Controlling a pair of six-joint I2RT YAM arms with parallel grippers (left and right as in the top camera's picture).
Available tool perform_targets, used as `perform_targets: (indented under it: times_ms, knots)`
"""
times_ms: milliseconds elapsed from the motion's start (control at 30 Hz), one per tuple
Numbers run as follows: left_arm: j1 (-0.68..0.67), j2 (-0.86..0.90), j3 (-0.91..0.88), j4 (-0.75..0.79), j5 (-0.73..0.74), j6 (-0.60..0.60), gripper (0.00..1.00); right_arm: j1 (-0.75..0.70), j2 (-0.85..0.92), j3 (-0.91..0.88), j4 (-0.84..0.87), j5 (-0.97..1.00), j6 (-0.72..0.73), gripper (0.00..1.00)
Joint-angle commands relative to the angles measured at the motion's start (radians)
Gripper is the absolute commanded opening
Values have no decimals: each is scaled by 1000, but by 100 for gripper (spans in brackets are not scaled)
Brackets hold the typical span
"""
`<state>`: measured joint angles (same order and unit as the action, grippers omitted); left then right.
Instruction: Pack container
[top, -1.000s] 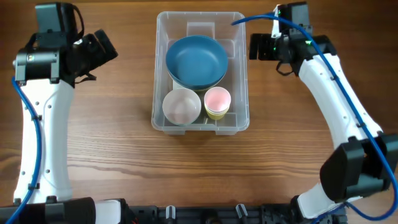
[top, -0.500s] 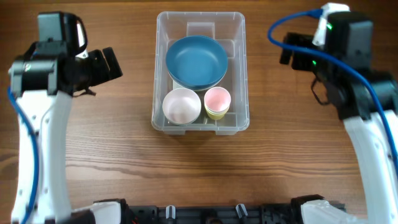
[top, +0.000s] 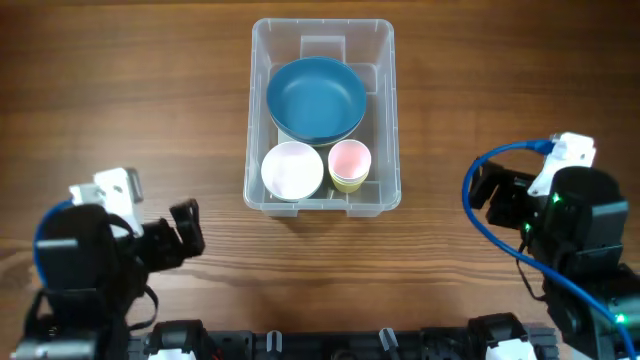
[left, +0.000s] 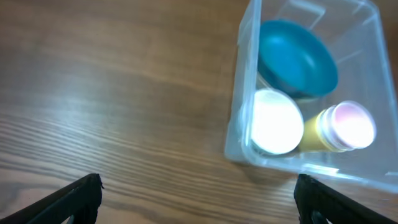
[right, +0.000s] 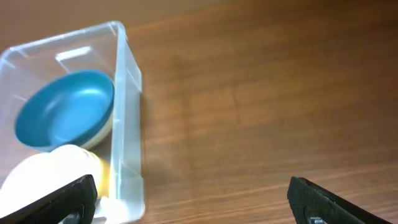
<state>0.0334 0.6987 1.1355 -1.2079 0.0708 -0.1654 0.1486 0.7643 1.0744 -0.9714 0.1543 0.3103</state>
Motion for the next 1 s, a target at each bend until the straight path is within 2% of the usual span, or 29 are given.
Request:
perform_targets:
  times_ms: [0,67,200,700,967]
  knots:
    - [-4,-66,-195,129,41,24,100,-2,-27,-59,6,11,12,100]
    - [-3,-55,-259,187,6,24,100,-2,-27,-85,19,15,10,100]
    - [-3,5,-315,187,-80,24,100,-2,-27,-105,44,15,11,100]
    - [-4,209,-315,184,-80,24,100,-2,36,-105,36,14,7,100]
    - [-49,182,-334,180,-80,24,100,10,142,-108,37,10,7,100]
